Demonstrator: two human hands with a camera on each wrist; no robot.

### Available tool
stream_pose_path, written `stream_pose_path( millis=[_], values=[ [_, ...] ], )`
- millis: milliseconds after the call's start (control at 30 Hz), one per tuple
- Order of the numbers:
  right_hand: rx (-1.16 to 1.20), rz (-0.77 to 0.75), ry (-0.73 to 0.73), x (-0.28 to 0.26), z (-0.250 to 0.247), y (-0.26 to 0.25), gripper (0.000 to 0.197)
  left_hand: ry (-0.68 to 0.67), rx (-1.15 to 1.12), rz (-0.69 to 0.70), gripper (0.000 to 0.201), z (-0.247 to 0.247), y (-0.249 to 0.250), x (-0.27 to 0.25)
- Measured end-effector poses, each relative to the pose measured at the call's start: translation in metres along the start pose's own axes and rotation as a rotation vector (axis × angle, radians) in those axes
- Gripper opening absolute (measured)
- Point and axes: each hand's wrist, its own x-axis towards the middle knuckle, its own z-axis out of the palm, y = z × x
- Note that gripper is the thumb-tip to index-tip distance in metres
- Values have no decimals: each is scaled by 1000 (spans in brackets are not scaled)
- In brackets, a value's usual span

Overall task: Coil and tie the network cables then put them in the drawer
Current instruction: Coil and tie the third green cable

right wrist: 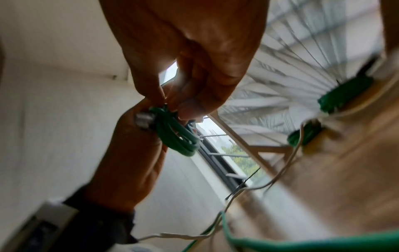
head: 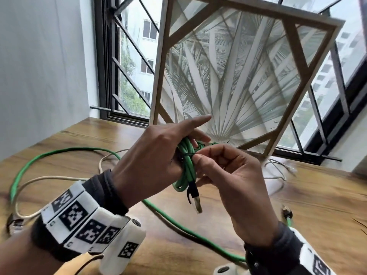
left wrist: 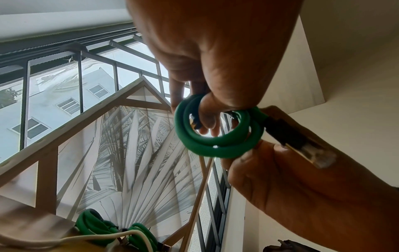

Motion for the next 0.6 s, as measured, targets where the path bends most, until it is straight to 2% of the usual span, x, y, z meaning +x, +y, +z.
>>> stream_pose_path(
  millis=[133,267,400,600],
  values=[
    [-110,-171,34,-2,0,-3,4,40,4,-14,69,1,1,0],
    [-208,-205,-15,0,-1,-6,3,50,25,-27,71,1,2,-1],
    [-256,-237,-45,2,-4,-5,10,41,43,-42,77,0,3,-2],
    [-20,-98,-93,6,-10,-6,10,36,52,-59,73,1,6,-3]
  ],
)
